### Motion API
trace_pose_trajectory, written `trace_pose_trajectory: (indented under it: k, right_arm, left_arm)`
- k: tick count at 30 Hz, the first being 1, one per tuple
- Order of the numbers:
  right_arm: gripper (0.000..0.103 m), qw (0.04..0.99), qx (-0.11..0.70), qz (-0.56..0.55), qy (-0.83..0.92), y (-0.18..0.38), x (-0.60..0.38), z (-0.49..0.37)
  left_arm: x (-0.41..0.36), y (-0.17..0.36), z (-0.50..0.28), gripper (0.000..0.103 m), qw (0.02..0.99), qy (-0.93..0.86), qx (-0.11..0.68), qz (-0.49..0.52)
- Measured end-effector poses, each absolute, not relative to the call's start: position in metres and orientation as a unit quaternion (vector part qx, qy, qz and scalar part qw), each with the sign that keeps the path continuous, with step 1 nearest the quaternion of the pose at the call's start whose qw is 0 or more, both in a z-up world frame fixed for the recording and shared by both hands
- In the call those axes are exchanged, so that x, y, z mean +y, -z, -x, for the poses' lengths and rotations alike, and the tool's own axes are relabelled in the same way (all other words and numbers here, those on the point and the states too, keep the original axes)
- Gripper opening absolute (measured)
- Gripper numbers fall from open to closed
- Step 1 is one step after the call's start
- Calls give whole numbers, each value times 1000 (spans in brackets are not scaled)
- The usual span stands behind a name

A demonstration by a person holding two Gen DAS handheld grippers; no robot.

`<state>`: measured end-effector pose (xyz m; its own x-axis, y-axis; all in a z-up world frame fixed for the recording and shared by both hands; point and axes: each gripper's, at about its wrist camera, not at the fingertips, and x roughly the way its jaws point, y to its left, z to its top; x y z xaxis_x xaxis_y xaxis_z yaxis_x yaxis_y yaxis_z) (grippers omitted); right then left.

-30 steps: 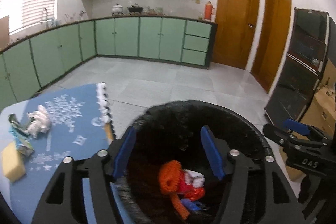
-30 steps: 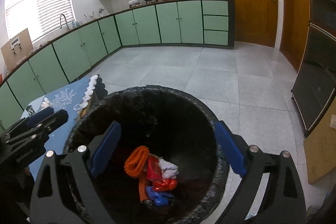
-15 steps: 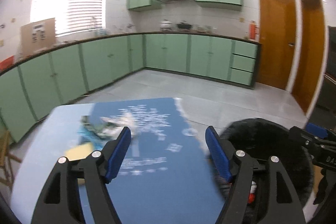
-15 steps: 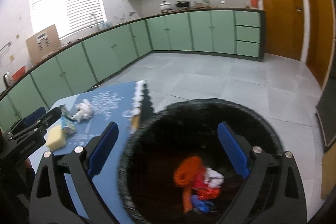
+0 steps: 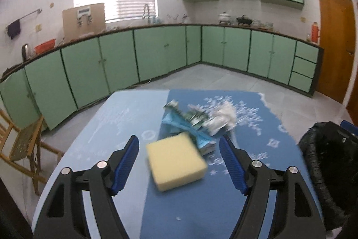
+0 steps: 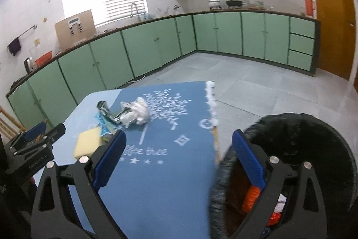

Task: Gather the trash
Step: 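Move both open tools back to the yellow sponge and cartons on the table, then grasp the yellow sponge with the left tool while the right tool grasps the blue carton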

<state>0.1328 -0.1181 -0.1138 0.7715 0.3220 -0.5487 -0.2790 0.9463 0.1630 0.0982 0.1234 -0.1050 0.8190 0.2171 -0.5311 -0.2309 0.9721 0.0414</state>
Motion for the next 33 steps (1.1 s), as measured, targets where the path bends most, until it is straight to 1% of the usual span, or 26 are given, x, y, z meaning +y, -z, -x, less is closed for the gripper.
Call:
trace_pose_trajectory:
  k: [7,23,30,33]
  right_arm:
    - [93,933,318,-24,-168,133,-89,-152]
    - [93,924,339,-19,-175,158,-82,-179]
    - [93,921,346,-18,-181,163,-78,-184]
    - [93,920,347,-16,-183,164,-77,-186]
  left_arm:
    - [137,133,-112,73,944,-119,306,30]
    - [132,176,-148,76,923,-134,358,51]
    - [132,180,-162,80,921,-142,360,44]
    - [132,181,-164,80,920,-142,362,44]
